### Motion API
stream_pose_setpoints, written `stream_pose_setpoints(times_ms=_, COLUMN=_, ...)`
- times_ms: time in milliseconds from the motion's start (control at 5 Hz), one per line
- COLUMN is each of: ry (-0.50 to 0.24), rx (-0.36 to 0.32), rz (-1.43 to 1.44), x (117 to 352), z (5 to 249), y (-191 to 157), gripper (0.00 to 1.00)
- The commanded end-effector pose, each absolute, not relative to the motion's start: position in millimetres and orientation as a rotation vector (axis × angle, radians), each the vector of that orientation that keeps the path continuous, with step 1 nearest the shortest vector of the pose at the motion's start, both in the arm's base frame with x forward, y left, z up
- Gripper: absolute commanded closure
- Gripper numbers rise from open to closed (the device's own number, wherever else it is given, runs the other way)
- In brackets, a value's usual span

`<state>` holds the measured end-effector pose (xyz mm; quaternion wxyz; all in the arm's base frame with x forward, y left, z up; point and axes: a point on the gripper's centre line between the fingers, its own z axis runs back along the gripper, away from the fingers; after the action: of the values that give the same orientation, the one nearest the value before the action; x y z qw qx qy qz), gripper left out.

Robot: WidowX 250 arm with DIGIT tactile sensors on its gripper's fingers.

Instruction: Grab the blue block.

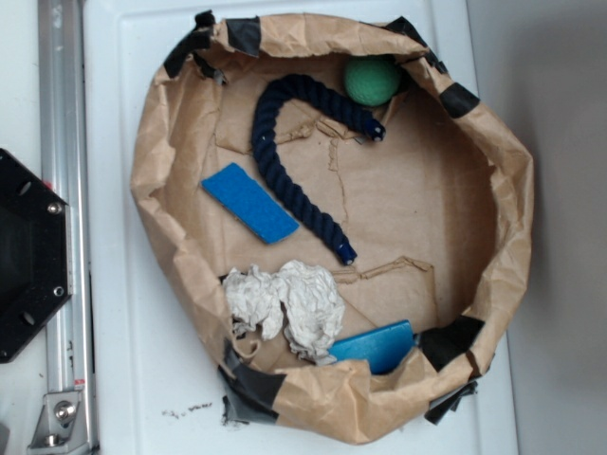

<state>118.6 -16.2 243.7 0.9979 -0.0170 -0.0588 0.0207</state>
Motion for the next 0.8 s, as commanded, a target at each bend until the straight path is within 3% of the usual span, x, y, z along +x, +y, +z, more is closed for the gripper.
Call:
stream_pose_setpoints(times_ms=0, ry=-0.118, rx=-0.034, rz=0.041, x=119, z=244, y=-16, gripper=0.0)
stream_pose_setpoints(times_ms=200, ry=-0.137, rx=0.057, rz=0.169, x=169, z=206, y=-5, gripper=0.0)
stream_pose_setpoints(times_ms=400, ry=-0.158, rx=0.056, rz=0.226, x=219, z=185, y=-7, gripper=0.0)
stream_pose_setpoints(times_ms=600, ry=-0.166, rx=0.013, rz=0.255, x=269, z=153, y=-11, gripper=0.0)
